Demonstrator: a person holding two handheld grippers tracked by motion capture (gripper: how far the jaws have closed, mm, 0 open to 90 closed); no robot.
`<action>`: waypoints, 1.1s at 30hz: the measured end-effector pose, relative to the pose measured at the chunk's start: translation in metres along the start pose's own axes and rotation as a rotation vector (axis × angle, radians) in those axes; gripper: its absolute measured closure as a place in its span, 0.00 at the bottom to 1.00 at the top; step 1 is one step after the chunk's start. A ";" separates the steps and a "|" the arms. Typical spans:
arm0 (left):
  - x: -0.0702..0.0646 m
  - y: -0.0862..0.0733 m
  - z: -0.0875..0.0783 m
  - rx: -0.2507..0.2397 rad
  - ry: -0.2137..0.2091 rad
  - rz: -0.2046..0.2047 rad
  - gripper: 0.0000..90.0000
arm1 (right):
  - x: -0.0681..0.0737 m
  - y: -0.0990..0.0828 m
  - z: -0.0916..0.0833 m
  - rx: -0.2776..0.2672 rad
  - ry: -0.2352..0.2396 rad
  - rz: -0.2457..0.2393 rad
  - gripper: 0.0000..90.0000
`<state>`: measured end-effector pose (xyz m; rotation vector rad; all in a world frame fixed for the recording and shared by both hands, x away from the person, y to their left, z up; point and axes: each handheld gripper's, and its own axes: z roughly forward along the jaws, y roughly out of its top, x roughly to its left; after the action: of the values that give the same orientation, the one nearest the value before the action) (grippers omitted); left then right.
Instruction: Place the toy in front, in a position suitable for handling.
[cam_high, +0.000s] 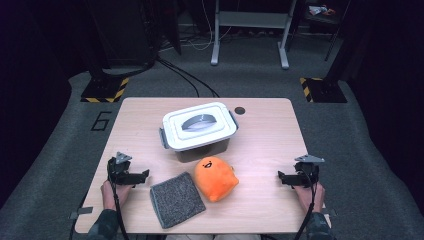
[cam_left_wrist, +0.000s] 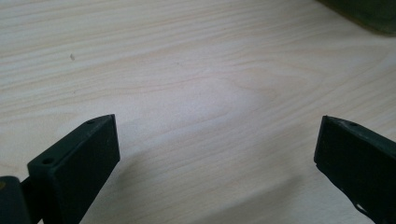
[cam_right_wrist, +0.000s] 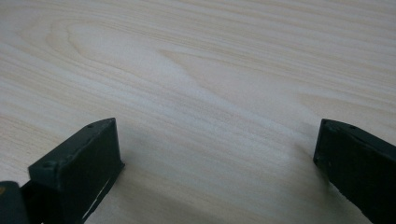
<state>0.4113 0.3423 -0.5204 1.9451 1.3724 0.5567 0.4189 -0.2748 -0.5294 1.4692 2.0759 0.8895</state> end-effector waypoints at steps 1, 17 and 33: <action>0.000 0.000 0.000 0.000 0.000 0.000 0.00 | 0.000 0.000 0.000 0.000 0.000 0.000 0.00; -0.019 0.055 -0.029 -0.075 -0.081 0.016 0.00 | 0.000 0.000 0.000 0.003 -0.003 0.003 0.00; -0.058 0.130 -0.031 -0.124 -0.127 0.144 0.00 | 0.000 0.000 0.000 0.000 -0.006 0.010 0.00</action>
<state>0.4534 0.2694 -0.4009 1.9526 1.0998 0.5615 0.4185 -0.2749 -0.5293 1.4816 2.0664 0.8878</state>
